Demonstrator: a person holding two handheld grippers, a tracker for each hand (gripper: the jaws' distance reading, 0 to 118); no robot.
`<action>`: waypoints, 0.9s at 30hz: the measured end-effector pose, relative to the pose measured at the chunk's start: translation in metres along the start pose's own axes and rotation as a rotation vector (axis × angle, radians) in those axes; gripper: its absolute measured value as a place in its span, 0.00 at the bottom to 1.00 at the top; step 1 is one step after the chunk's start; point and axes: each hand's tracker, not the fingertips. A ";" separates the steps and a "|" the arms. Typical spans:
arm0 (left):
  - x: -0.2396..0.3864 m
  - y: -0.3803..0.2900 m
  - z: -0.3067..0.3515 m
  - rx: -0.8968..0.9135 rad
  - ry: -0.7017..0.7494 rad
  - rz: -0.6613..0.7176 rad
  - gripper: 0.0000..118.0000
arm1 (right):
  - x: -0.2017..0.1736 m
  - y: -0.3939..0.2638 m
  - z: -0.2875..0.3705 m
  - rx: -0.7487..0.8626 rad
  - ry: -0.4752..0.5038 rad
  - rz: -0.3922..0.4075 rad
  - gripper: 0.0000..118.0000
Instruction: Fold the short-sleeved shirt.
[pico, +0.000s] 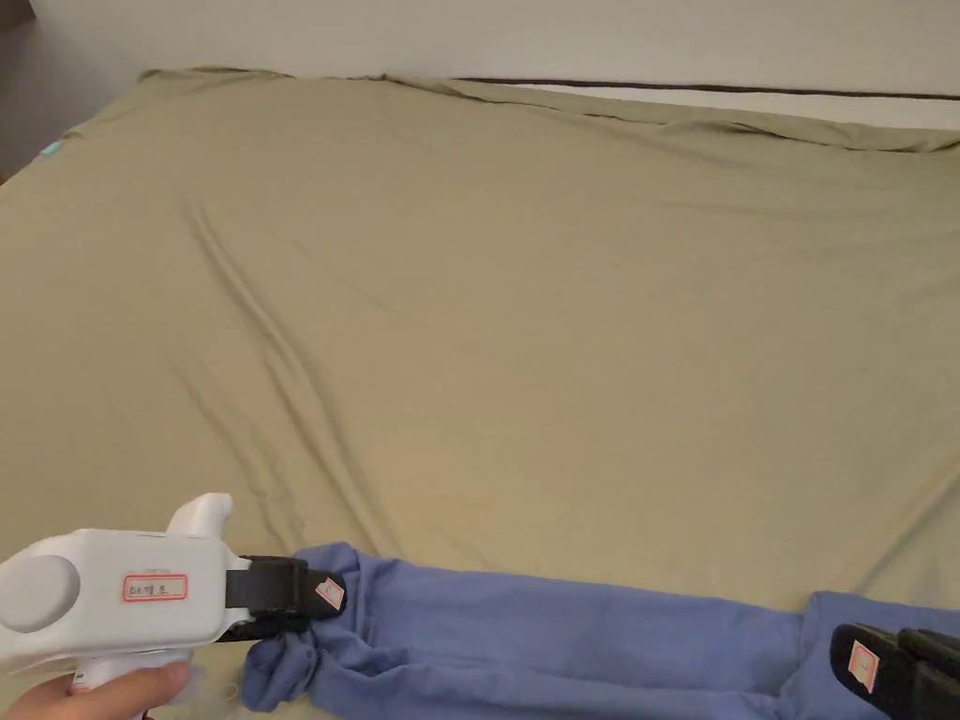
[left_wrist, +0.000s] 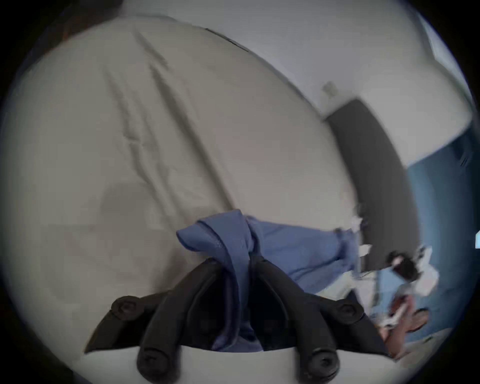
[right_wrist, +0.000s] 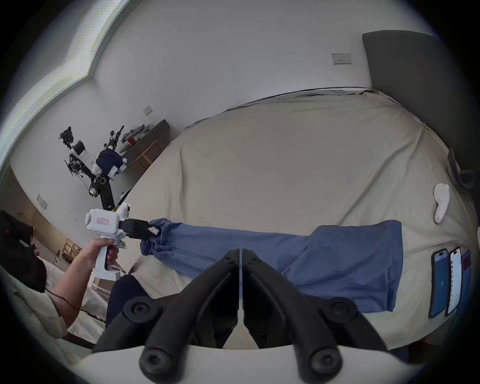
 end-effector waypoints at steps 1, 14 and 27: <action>-0.005 -0.001 0.001 0.006 0.000 0.009 0.12 | 0.003 -0.001 0.001 0.004 -0.002 -0.006 0.03; 0.109 -0.009 0.013 0.023 -0.023 -0.033 0.12 | 0.018 0.004 0.000 0.020 -0.057 -0.038 0.03; 0.177 -0.051 -0.181 -0.145 0.067 -0.180 0.94 | 0.047 -0.011 0.010 0.013 -0.092 -0.103 0.03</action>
